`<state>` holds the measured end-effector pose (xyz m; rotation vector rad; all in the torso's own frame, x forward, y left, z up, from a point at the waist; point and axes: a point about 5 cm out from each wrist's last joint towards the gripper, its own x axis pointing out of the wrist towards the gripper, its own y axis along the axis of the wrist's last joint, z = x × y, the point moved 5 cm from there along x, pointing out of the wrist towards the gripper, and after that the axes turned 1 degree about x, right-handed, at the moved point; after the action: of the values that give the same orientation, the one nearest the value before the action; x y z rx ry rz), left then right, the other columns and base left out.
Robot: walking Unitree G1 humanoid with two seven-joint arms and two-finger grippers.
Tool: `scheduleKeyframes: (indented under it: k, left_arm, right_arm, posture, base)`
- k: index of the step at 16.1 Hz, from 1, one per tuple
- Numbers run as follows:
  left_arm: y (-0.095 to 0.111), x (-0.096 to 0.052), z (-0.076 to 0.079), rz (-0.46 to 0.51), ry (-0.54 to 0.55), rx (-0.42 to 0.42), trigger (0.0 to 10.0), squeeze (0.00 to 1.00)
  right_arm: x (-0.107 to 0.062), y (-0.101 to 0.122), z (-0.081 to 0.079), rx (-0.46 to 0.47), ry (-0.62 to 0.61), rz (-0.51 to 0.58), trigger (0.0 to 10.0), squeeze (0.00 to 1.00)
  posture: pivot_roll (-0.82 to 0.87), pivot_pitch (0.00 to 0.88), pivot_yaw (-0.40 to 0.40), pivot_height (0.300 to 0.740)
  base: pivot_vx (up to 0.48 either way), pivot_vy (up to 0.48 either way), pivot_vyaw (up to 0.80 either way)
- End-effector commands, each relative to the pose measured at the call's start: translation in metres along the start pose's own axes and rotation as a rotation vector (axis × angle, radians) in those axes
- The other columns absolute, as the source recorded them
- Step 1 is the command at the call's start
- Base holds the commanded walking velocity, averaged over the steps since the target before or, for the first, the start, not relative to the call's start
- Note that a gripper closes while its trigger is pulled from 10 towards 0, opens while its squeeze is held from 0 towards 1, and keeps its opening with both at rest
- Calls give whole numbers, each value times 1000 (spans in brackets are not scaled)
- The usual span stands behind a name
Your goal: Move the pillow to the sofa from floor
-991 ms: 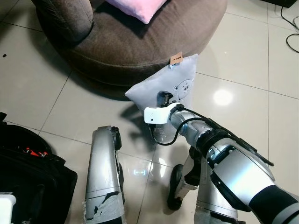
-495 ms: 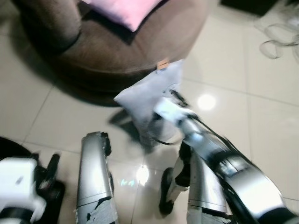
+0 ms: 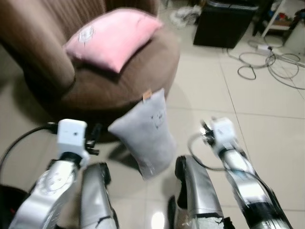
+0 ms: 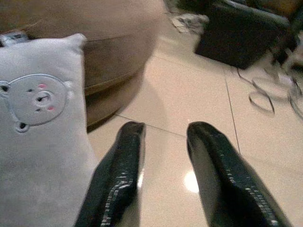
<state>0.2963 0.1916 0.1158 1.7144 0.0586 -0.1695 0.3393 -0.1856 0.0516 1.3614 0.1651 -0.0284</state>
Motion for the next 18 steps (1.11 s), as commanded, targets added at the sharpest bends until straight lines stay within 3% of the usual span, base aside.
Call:
scheduleKeyframes:
  k: [1,2,4,6,7,10,13,18]
  left_arm:
    - [-10,2,3,-29,-13,-5,10000,0]
    - [-16,4,9,-34,-29,-6,10000,0]
    - [-15,5,11,-22,-28,-11,10000,0]
    - [-19,8,7,-18,-14,-17,10000,0]
    - [-22,14,8,-10,-13,-31,10000,0]
    - [-24,23,20,10,-6,-69,10000,0]
    - [-29,24,22,6,6,-54,10000,0]
    - [-32,25,19,8,0,-20,10000,0]
  right_arm:
    - [-8,4,10,39,-27,2,0,0]
    - [-19,7,16,110,-27,-8,0,0]
    - [-24,8,16,178,19,-35,0,0]
    - [-24,3,15,173,6,-65,0,0]
    - [-25,-3,10,149,-2,-128,10000,0]
    - [-29,-2,-7,191,34,-152,10000,0]
    - [-22,-1,-29,154,99,-162,10000,0]
    - [-17,-7,-30,152,87,-192,10000,0]
  posture:
    - [-7,11,9,464]
    - [-27,0,19,464]
    - [-27,0,33,464]
    - [-46,0,26,464]
    - [-59,0,23,464]
    - [-44,0,17,469]
    - [-24,0,9,499]
    - [5,0,2,539]
  base:
    - [0,0,0]
    - [0,0,0]
    - [0,0,0]
    - [0,0,0]
    - [0,0,0]
    - [0,0,0]
    - [0,0,0]
    - [0,0,0]
